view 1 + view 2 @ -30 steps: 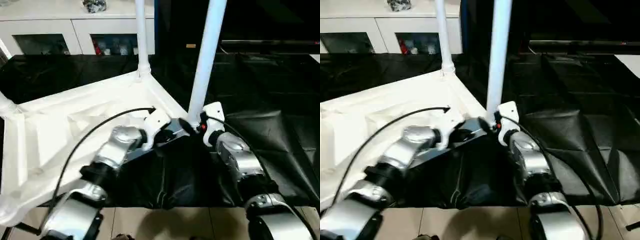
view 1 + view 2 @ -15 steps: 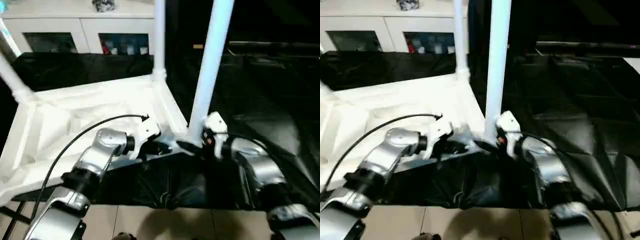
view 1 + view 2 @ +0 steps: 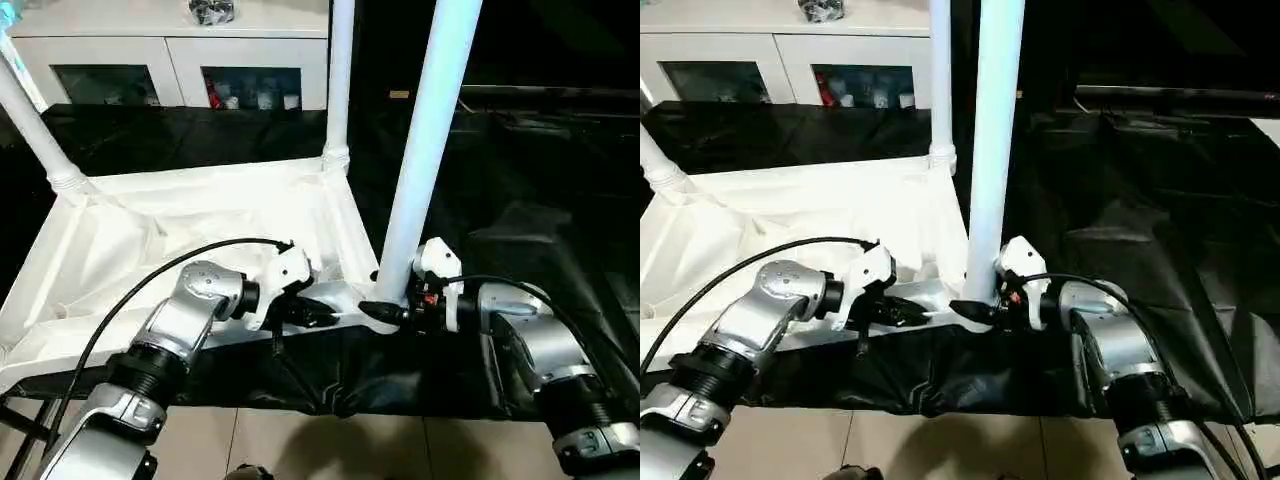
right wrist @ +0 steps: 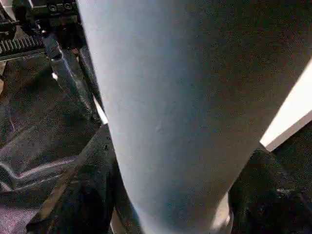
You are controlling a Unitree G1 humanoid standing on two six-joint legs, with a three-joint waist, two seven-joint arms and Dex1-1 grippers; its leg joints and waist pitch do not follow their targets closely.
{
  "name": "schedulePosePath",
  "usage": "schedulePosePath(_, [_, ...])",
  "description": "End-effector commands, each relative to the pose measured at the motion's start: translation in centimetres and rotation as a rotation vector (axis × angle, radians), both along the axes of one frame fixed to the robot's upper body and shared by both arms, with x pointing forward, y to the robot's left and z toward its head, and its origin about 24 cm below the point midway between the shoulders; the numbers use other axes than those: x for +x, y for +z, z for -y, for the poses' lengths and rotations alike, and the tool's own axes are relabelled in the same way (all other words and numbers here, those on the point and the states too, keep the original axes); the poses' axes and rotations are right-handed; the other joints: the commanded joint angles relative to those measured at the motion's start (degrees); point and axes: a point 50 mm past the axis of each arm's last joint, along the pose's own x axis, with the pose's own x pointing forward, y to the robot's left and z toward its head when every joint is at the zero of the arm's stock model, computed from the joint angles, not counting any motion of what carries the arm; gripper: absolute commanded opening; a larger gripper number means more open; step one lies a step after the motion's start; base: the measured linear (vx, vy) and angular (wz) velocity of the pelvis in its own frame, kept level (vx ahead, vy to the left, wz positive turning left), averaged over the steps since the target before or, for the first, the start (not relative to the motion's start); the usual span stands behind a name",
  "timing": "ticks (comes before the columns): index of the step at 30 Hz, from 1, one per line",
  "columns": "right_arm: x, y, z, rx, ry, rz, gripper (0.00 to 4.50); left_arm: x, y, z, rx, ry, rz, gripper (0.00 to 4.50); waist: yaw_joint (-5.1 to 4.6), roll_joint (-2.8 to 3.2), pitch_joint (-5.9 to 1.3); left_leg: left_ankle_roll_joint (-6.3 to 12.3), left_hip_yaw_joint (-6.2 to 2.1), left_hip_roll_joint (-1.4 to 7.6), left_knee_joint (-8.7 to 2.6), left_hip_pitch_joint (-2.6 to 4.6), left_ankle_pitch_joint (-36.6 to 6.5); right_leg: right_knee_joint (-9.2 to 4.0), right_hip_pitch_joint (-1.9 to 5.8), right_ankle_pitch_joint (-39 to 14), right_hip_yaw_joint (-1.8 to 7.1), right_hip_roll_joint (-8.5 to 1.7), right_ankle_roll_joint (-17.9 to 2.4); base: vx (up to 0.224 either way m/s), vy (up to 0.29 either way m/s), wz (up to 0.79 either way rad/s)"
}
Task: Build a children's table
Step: Rotate leg to tighten
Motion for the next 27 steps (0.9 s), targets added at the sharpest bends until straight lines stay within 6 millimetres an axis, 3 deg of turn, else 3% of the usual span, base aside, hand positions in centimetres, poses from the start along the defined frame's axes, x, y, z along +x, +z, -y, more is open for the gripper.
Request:
schedulePosePath(1, [-0.7,-0.1,-2.1,0.039,0.089,-0.018,2.63,0.1,1.4,1.9,-0.056,-0.047,0.063,0.00,-0.06,-0.69,-3.99,1.23,-0.25,0.57,-3.60,1.84,-20.64,-3.75,2.00,-19.25,0.20,-1.02,-10.85,0.000,0.000,0.00])
schedulePosePath(6, [0.5,-0.2,-2.7,0.104,-0.067,-0.016,2.60,1.2,1.1,2.4,-0.038,0.082,0.099,0.00,-0.42,-0.63,-3.92,0.68,-0.22,0.38,-3.50,1.90,-21.13,-3.90,1.71,-19.97,0.20,-1.07,-11.01,0.000,0.000,0.00])
schedulePosePath(8, [1.1,-0.5,-3.0,0.104,-0.153,-0.002,2.60,1.8,0.9,2.8,-0.028,0.155,0.123,0.00,-0.60,-0.80,-3.95,0.24,-0.40,0.36,-3.61,1.85,-21.31,-4.01,1.89,-21.30,0.12,-1.16,-10.38,0.000,0.000,0.00])
schedulePosePath(13, [2.6,-2.2,-4.8,0.062,-0.442,-0.007,2.58,3.5,1.2,4.9,-0.048,0.386,0.169,0.00,-1.15,-0.91,-3.71,-0.76,-0.54,0.00,-3.49,2.21,-24.11,-4.84,1.41,-27.37,-0.10,-1.14,-8.29,0.000,0.000,0.00])
schedulePosePath(14, [2.6,-2.2,-4.8,0.062,-0.442,-0.007,2.58,3.5,1.2,4.9,-0.048,0.386,0.169,0.00,-1.28,-0.85,-3.63,-0.80,-0.47,-0.04,-3.48,2.17,-24.25,-4.96,1.23,-27.93,-0.04,-1.13,-8.07,0.000,0.000,0.00])
schedulePosePath(15, [3.0,-2.5,-5.4,0.047,-0.521,-0.002,2.58,3.7,1.3,5.5,-0.054,0.416,0.184,0.00,-1.31,-0.87,-3.80,-0.66,-0.65,-0.09,-3.53,2.10,-24.22,-5.05,1.53,-28.31,-0.18,-1.17,-7.53,0.000,0.000,0.00])
schedulePosePath(16, [3.2,-2.6,-5.6,0.037,-0.558,-0.001,2.58,3.8,1.4,5.7,-0.055,0.419,0.192,0.00,-1.56,-0.81,-3.72,-0.78,-0.65,-0.11,-3.54,2.02,-24.30,-5.13,1.22,-28.39,-0.14,-1.14,-7.37,0.000,0.000,0.00])
schedulePosePath(17, [3.3,-2.7,-5.7,0.031,-0.585,0.003,2.58,3.8,1.4,5.9,-0.057,0.421,0.199,0.00,-1.72,-0.83,-3.88,-0.70,-0.74,-0.19,-3.58,1.94,-24.28,-5.04,1.48,-28.10,-0.29,-1.08,-7.28,0.000,0.000,0.00])
schedulePosePath(22, [3.7,-2.1,-6.5,0.067,-0.613,0.046,2.58,3.5,1.5,6.6,-0.080,0.390,0.208,0.00,-1.83,-0.83,-3.94,0.30,-0.59,-0.10,-3.53,1.79,-24.16,-5.01,1.45,-25.81,-0.18,-1.02,-7.68,0.000,0.000,0.00])
schedulePosePath(24, [3.8,-1.7,-6.6,0.126,-0.600,0.032,3.14,3.3,1.5,6.6,-0.086,0.361,0.209,0.00,-1.77,-0.78,-3.96,0.59,-0.56,-0.04,-3.55,1.76,-23.73,-4.86,1.52,-24.43,-0.12,-0.98,-8.13,0.000,0.000,0.00])
schedulePosePath(27, [3.8,-1.2,-6.2,0.169,-0.547,0.027,3.37,2.9,1.5,6.3,-0.100,0.298,0.205,0.00,-1.71,-0.83,-4.02,1.15,-0.54,-0.03,-3.60,1.55,-22.95,-4.64,1.84,-22.95,-0.11,-1.03,-8.60,0.000,0.000,0.00])
